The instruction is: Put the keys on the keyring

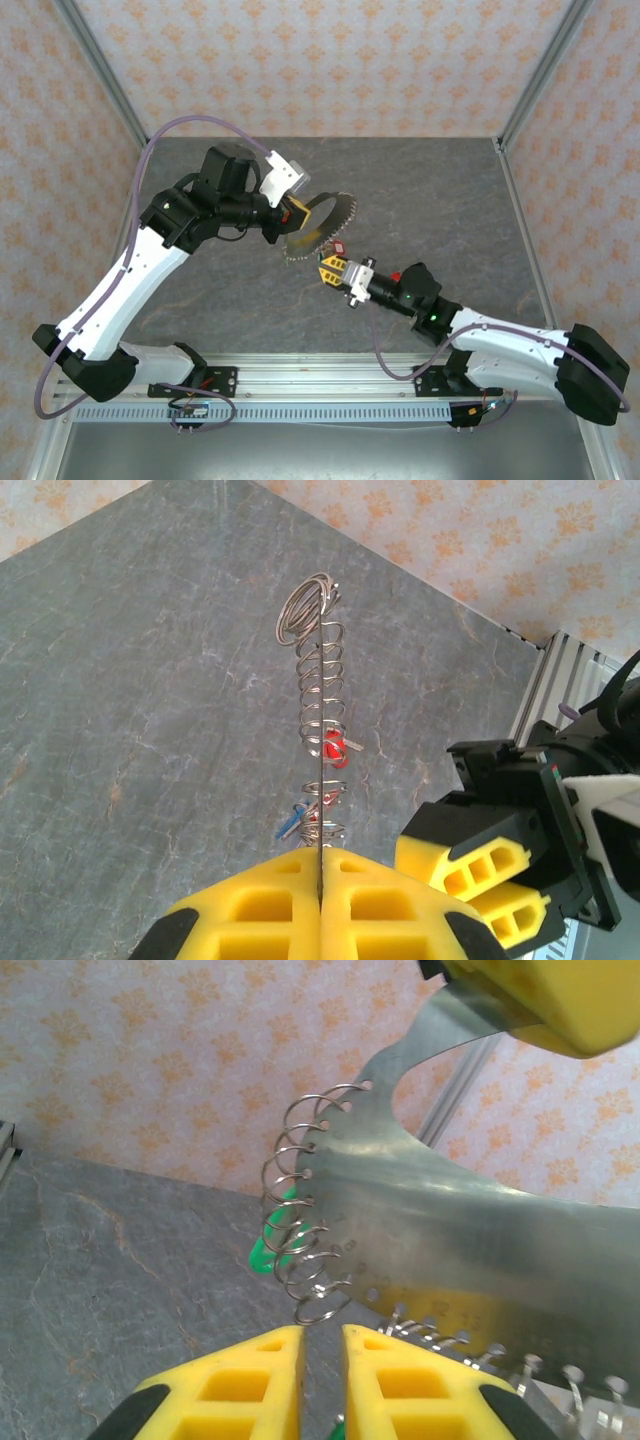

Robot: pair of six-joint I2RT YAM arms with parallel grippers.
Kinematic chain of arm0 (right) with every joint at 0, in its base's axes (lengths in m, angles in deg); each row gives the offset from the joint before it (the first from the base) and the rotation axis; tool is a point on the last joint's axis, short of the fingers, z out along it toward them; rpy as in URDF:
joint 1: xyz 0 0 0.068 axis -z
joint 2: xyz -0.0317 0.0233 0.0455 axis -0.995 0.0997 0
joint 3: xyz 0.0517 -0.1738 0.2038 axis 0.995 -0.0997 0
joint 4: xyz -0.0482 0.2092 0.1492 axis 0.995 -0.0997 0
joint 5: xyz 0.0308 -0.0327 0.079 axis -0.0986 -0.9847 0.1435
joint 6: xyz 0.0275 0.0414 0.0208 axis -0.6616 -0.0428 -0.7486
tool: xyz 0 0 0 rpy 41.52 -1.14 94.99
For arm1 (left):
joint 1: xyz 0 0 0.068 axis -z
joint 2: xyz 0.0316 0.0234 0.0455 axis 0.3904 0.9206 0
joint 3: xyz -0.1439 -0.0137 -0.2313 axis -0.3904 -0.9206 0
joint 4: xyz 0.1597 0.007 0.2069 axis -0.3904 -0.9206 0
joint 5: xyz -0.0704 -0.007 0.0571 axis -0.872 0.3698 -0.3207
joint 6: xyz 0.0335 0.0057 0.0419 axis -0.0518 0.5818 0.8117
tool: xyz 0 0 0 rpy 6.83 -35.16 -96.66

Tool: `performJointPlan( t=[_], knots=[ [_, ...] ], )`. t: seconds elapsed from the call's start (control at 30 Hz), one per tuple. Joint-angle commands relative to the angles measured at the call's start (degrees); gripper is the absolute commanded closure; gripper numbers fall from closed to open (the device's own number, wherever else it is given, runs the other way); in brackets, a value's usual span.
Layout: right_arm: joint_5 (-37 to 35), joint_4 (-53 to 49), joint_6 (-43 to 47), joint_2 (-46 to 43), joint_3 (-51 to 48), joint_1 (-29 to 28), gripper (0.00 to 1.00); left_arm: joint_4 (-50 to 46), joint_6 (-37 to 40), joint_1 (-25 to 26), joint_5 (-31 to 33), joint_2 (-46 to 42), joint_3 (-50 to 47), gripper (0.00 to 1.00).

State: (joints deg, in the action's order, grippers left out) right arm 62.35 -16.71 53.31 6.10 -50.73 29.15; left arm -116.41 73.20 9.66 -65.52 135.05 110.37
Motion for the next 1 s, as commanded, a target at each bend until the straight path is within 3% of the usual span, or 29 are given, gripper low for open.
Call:
performJointPlan(
  t=[0.0,0.97],
  knots=[
    [1.05,3.27,1.58,1.48,2.28,-0.39,0.83,4.41,-1.24,0.48,-1.98,-1.71,-0.26,1.00],
    [-8.42,7.10,1.95,6.10,3.06,-0.50,0.79,6.30,-2.42,0.49,-2.77,-2.67,-1.22,1.00]
  ],
)
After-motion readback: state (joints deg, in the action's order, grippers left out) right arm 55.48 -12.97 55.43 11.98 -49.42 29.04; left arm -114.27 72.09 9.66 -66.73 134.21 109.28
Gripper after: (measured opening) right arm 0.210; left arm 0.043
